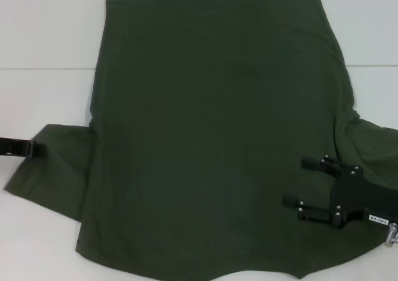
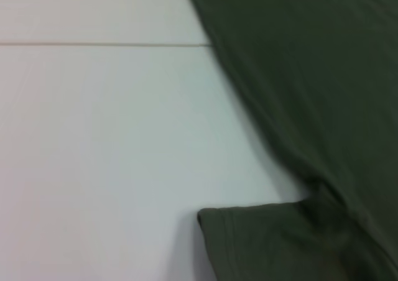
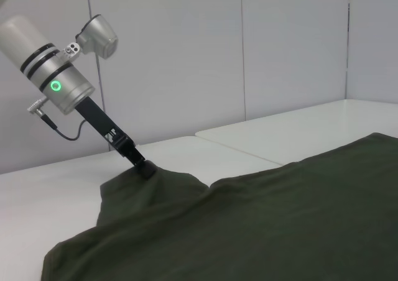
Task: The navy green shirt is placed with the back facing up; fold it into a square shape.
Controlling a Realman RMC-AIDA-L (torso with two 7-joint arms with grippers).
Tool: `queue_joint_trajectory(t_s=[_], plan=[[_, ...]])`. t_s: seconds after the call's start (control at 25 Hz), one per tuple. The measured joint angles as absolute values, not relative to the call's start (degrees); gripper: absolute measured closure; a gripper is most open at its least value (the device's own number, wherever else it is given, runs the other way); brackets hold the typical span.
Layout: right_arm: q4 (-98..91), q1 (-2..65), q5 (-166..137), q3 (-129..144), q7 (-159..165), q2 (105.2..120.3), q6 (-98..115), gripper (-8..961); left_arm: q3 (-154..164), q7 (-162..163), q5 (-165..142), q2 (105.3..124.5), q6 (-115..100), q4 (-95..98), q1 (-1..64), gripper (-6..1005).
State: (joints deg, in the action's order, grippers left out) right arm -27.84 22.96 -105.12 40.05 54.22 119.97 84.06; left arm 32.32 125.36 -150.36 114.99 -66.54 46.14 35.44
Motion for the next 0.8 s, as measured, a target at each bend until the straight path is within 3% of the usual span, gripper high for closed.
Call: queue_joint_trajectory(t_s=[0.8], plan=[[-27.7, 23.1, -105.1, 40.1, 54.2, 119.97, 84.3, 31, 33.2, 133.5, -154.3, 114.28, -74.9, 55.6, 37.3, 964]])
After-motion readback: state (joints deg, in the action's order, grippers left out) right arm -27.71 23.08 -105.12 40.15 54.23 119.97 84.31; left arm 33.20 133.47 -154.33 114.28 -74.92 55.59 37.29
